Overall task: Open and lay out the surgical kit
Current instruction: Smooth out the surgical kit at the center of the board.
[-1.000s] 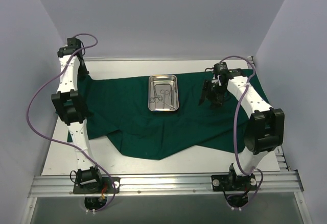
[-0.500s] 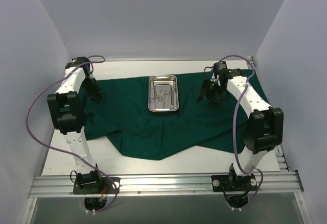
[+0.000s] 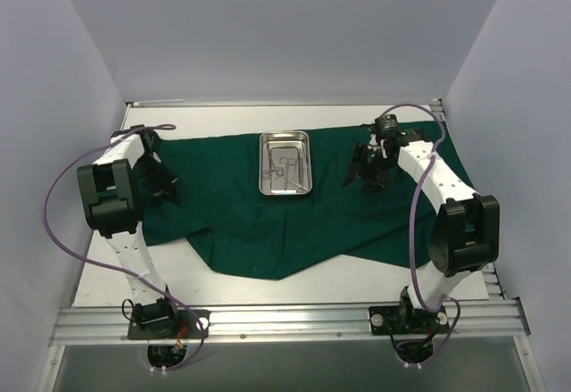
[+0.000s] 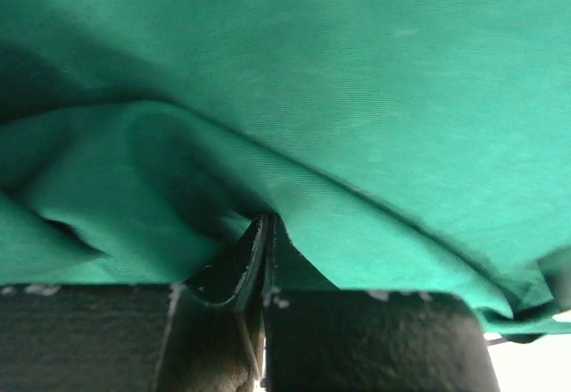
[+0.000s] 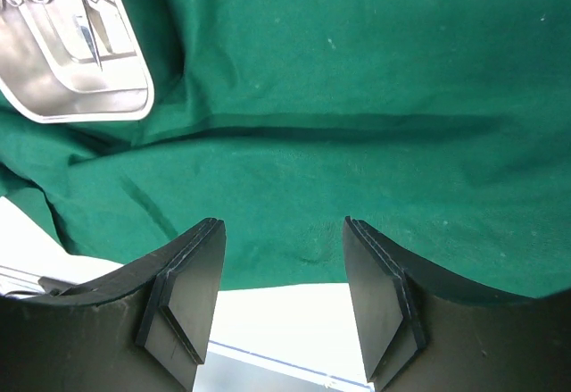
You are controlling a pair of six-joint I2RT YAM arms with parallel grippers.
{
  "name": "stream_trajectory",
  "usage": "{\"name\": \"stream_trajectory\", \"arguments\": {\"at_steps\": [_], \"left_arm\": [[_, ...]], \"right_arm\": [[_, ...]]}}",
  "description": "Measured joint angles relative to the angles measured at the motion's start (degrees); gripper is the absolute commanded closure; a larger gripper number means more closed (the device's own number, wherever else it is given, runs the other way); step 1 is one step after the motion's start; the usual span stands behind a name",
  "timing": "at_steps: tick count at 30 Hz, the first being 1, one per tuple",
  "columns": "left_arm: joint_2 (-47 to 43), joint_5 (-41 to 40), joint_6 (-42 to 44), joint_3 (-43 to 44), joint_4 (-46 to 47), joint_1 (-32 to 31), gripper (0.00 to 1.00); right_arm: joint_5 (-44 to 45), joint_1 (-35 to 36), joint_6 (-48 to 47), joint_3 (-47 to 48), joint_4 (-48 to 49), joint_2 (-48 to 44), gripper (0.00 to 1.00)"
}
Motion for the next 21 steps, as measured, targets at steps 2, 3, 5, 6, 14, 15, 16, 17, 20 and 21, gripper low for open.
{"name": "stream_trajectory", "arguments": {"at_steps": [2,3,5,6,14,15,16,17,20,21], "left_arm": [[-1.16,-0.81,-0.87,-2.56,0.7,0.59,0.98],[-2.21,-1.64,-1.64,-4.63,0.55,1.01,0.98],[-6.23,-3.58,-3.37,-10.34,-0.15,2.69,0.98],[-8.68,-4.63,-4.13,-12.81,-1.01,4.15,0.98],[-32.28,-14.29,-8.11,-23.67,-6.12,22.69,0.98],[-34.34,-15.02,-8.11,-23.39,-6.47,23.06,0.98],[-35.8,-15.06,-7.96,-22.82,-6.73,23.02,0.98],[-36.72,-14.47,-7.82,-22.01,-6.88,22.73,0.98],[-37.27,-8.9,-6.14,-20.28,-4.28,21.51,0.98],[-37.0,-6.56,-5.66,-20.26,-2.82,20.7,0.98]], "right_arm": [[-0.31,0.0,-0.17,-0.55,0.17,-0.17,0.44],[-0.48,0.0,-0.24,-0.72,0.24,-0.17,0.45],[-0.85,0.0,-0.44,-0.9,0.39,-0.24,0.44],[-1.09,0.0,-0.59,-0.96,0.61,-0.24,0.44],[-2.16,0.02,-1.36,-1.14,1.05,-0.46,0.44],[-2.16,0.02,-1.42,-1.14,1.05,-0.48,0.44],[-2.16,0.02,-1.49,-1.18,1.05,-0.5,0.44],[-2.16,0.02,-1.51,-1.2,1.03,-0.52,0.44],[-2.08,0.0,-1.51,-1.22,1.03,-0.55,0.44],[-1.99,-0.02,-1.51,-1.22,1.03,-0.55,0.44]]}}
